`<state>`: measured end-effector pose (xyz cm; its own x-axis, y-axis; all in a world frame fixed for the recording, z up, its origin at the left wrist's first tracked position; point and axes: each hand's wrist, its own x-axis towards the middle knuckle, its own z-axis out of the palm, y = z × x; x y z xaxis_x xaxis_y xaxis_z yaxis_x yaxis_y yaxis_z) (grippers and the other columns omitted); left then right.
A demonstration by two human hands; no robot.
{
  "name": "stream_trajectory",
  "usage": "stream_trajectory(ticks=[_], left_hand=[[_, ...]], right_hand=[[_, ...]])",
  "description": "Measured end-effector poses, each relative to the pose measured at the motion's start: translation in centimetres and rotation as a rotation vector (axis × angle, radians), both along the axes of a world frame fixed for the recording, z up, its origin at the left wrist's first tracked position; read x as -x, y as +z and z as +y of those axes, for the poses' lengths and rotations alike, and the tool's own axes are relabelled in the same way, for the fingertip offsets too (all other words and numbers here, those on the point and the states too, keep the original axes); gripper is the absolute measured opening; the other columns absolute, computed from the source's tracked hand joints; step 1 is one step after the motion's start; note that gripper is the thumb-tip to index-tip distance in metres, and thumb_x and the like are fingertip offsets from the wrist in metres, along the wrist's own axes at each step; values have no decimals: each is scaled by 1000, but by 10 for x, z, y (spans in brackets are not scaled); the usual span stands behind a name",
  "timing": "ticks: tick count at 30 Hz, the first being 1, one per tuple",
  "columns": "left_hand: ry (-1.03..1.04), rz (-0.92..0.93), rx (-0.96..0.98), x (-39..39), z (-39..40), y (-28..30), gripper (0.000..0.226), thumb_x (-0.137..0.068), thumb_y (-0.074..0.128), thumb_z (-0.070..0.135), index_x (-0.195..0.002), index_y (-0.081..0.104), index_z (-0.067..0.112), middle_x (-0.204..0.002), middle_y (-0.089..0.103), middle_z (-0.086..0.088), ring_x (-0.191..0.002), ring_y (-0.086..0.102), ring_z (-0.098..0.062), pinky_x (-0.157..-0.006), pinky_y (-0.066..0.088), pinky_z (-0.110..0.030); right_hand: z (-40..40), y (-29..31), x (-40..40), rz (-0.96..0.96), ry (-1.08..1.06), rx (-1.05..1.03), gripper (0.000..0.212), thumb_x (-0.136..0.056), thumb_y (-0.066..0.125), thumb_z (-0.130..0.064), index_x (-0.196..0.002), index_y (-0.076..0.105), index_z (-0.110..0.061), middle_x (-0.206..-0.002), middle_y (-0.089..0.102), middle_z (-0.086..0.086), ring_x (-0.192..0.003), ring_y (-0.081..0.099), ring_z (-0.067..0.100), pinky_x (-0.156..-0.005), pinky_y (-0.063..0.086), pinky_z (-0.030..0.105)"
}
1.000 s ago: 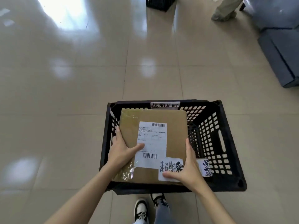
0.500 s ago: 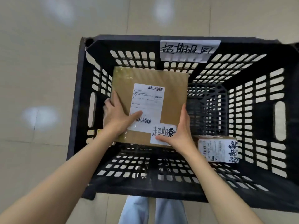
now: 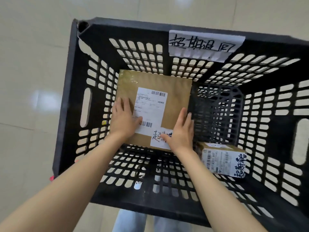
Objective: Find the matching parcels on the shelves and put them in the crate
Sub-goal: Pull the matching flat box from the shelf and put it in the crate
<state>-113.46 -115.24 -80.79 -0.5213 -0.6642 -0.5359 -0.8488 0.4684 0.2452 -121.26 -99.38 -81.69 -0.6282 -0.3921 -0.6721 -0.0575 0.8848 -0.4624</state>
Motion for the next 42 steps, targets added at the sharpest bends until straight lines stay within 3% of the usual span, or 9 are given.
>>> stream_trajectory(ticks=[4, 8, 12, 16, 21, 25, 31, 37, 42], left_hand=[[101, 128, -46, 9, -11, 49, 77, -84, 63, 39, -145, 22, 15, -153, 17, -12, -141, 13, -29, -109, 26, -48], [210, 251, -132, 8, -18, 107, 71, -86, 61, 33, -144, 26, 14, -147, 33, -11, -137, 26, -26, -108, 28, -39], [289, 416, -204, -8, -19, 171, 68, -87, 61, 32, -144, 27, 18, -148, 33, -5, -135, 32, -18, -102, 27, -27], [284, 524, -67, -47, -31, 242, 70, -85, 63, 30, -144, 28, 20, -144, 41, -3, -131, 38, -18, -102, 30, -27], [473, 624, 96, -157, -52, 326, 65, -84, 64, 30, -141, 34, 21, -142, 43, -4, -132, 36, -16, -100, 25, -21], [681, 679, 262, -286, -48, 389, 62, -84, 65, 26, -139, 38, 18, -141, 43, -4, -132, 37, -16, -110, 27, -30], [1055, 702, 553, -516, 31, 473, 63, -82, 67, 18, -138, 39, 12, -140, 44, -8, -129, 40, -17, -104, 28, -24], [1352, 612, 830, -721, 200, 541, 64, -83, 66, 26, -139, 36, 23, -139, 43, -2, -128, 39, -14, -97, 28, -21], [1624, 504, 1096, -838, 378, 596, 59, -86, 64, 28, -138, 36, 25, -137, 43, -2, -128, 39, -15, -98, 32, -26]], right_hand=[[-21, 40, 9, 45, -16, -11, 111, -77, 73, -35, -149, -11, -23, -158, -8, 12, -146, -2, 32, -118, 7, 41], [-39, 98, 10, 98, 77, 143, 110, -76, 73, -40, -150, -5, -19, -159, 5, 10, -147, 6, 24, -119, 13, 41], [-52, 163, 5, 166, 209, 236, 103, -78, 70, -44, -151, 1, -20, -159, 10, 4, -146, 6, 18, -120, 11, 38], [-84, 232, -15, 265, 335, 338, 88, -79, 68, -45, -148, 21, -19, -154, 24, 3, -143, 18, 18, -117, 21, 42], [-144, 317, -84, 312, 520, 531, 69, -80, 70, -39, -138, 41, -16, -141, 43, 4, -132, 36, 19, -111, 32, 38], [-181, 378, -187, 300, 708, 687, 64, -80, 70, -36, -135, 45, -14, -136, 47, 4, -126, 42, 23, -106, 35, 39], [-165, 453, -403, 132, 986, 887, 60, -80, 70, -32, -133, 46, -16, -136, 43, 4, -127, 40, 21, -105, 29, 30], [-74, 518, -624, -20, 1299, 1051, 60, -82, 67, -37, -135, 44, -17, -136, 42, 3, -128, 39, 21, -107, 33, 38], [29, 572, -790, -176, 1543, 1169, 60, -81, 70, -34, -132, 47, -12, -132, 47, 11, -124, 43, 27, -104, 34, 36]])
